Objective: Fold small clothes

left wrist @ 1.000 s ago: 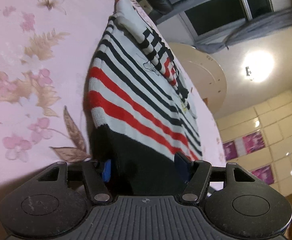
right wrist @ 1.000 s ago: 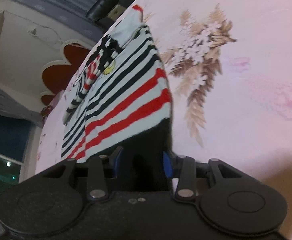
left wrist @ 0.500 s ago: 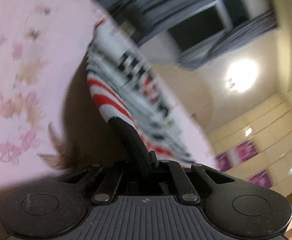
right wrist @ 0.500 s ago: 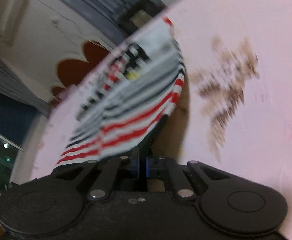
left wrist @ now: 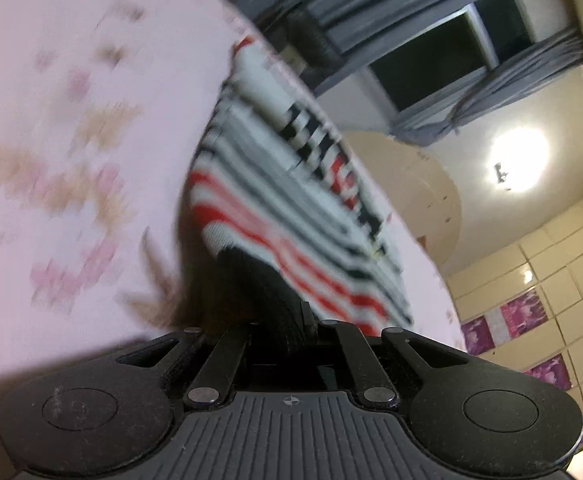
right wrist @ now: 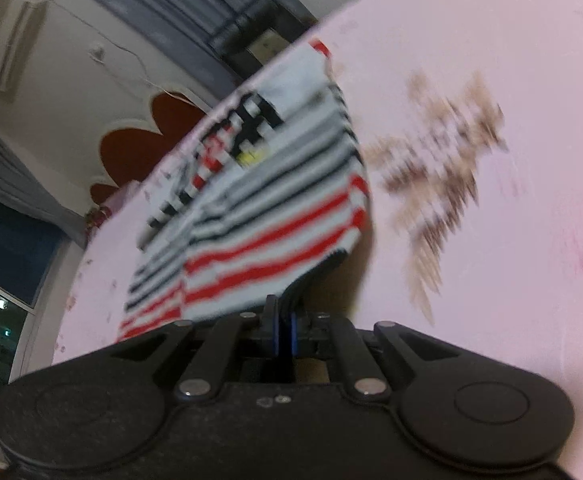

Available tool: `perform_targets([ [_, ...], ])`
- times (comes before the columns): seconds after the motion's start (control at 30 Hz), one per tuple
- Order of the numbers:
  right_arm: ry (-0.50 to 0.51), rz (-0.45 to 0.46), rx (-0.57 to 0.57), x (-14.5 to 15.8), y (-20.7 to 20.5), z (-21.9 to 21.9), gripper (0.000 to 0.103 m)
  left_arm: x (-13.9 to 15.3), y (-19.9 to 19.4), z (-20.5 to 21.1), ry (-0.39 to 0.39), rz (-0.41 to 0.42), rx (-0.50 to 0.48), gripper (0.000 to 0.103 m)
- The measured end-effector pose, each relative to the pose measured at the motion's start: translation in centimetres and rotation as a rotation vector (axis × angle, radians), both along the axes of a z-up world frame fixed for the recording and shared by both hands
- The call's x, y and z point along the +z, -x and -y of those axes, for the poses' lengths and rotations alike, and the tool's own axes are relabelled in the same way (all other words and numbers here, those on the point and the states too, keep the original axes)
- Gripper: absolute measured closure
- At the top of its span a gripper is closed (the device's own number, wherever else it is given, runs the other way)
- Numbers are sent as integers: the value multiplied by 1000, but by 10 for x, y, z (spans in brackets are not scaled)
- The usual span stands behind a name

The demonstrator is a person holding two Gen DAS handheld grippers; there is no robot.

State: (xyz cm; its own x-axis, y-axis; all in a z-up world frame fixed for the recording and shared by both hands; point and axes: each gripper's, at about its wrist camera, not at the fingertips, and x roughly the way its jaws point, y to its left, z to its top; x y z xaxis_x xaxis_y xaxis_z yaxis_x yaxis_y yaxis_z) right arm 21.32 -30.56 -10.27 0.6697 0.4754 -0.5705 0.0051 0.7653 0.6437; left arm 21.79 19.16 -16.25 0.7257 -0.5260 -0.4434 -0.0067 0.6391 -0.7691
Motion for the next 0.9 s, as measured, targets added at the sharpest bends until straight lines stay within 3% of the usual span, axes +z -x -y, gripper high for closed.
perform_targets([
  [0.23, 38, 158, -16, 59, -45, -5, 97, 58, -50, -3, -46, 124, 41, 99],
  [0.5, 44, 206, -25, 102, -149, 0, 97, 102, -160, 0, -123, 169, 50, 99],
  [0.67, 30, 154, -28, 94, -233, 9, 97, 107, -244, 7, -182, 128, 46, 99],
  [0.9, -5, 42, -15, 38, -348, 17, 97, 68, -348, 20, -274, -10, 37, 99],
])
